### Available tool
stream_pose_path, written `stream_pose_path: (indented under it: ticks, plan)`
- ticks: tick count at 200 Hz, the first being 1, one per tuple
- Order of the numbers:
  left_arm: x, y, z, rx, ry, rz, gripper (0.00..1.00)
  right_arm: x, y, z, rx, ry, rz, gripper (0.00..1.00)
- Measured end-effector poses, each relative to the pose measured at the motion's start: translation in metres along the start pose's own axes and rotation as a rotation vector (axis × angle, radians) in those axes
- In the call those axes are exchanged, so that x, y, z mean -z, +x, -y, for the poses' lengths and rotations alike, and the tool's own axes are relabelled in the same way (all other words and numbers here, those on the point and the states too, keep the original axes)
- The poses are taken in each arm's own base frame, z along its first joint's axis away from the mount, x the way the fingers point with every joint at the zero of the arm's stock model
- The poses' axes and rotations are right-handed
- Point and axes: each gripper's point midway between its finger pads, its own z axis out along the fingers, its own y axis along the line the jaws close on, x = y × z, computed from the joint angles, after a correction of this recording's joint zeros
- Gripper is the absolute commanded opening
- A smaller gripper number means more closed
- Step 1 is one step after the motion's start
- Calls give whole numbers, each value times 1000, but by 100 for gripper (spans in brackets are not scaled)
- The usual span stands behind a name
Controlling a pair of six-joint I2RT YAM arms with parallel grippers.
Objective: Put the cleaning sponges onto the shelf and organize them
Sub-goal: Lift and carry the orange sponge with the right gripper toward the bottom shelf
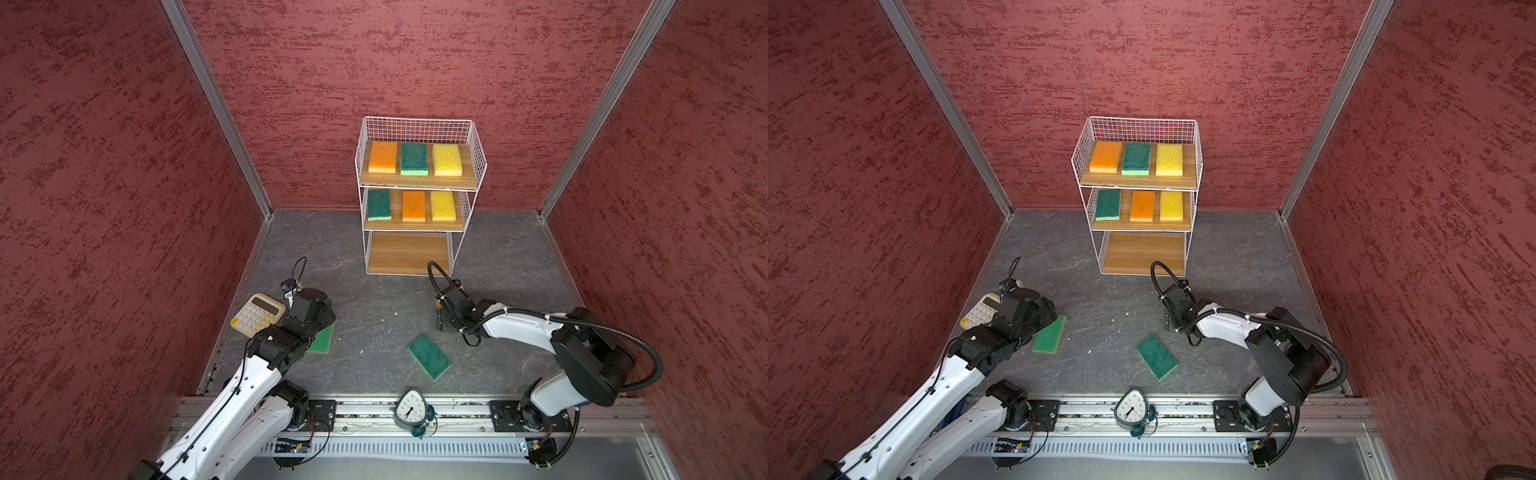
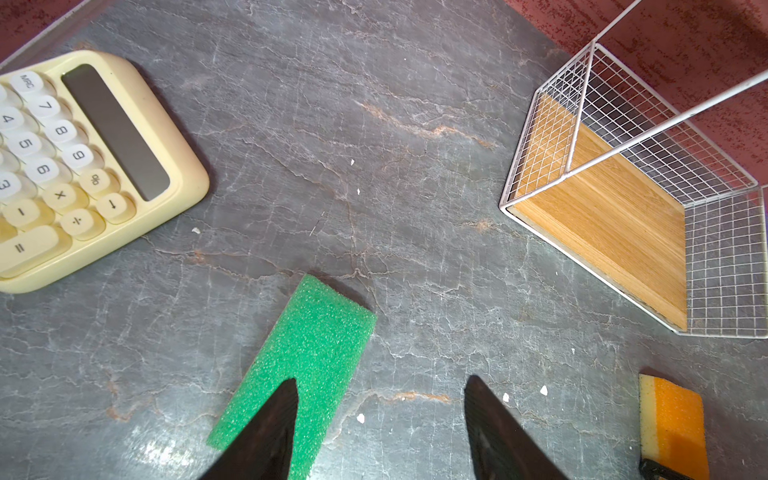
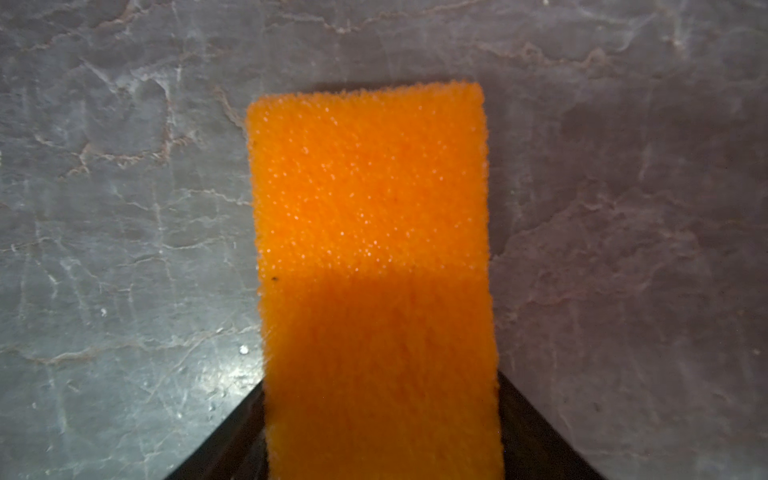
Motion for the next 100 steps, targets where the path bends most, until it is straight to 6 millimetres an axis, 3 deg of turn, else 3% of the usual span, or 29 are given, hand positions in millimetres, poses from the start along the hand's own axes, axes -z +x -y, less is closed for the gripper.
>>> stream_pose_path:
  ticks: [28,66,100]
  plan:
    - [-3,2,-1,-1,-3,-3,64,1,3,-2,-3,1,-3,58]
    - [-5,2,0,-3,5,4,64,3,1,-5,-15,10,-15,57]
    - [-9,3,2,-7,17,13,64,7,-15,-19,-45,-15,14,53]
